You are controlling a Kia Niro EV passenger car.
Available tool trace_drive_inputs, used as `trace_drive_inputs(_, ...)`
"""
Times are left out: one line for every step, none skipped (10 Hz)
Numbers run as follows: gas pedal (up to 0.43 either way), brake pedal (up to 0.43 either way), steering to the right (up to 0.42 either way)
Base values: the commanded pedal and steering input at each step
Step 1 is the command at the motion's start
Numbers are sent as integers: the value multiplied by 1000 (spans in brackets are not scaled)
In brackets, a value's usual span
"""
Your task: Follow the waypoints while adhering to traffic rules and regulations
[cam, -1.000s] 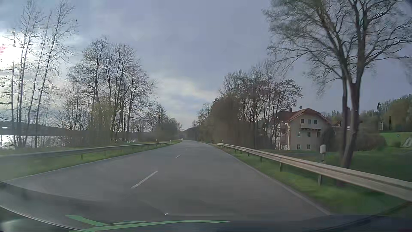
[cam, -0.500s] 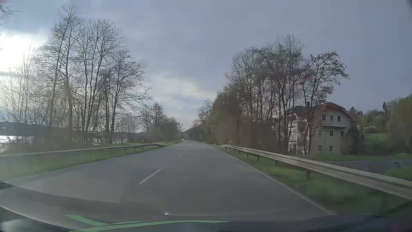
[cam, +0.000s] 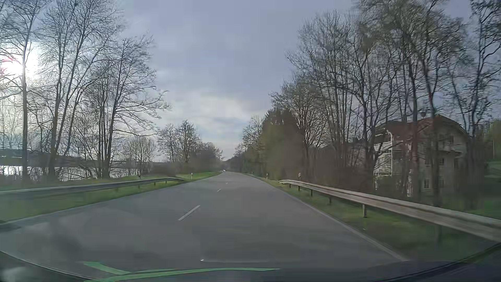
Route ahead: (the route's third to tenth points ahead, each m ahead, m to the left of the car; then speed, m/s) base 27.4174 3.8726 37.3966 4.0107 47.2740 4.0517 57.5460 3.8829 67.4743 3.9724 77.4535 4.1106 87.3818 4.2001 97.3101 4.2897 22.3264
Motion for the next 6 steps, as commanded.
trace_drive_inputs(268,0,-3)
trace_drive_inputs(268,0,-3)
trace_drive_inputs(268,0,-3)
trace_drive_inputs(268,0,-3)
trace_drive_inputs(268,0,-3)
trace_drive_inputs(268,0,-3)
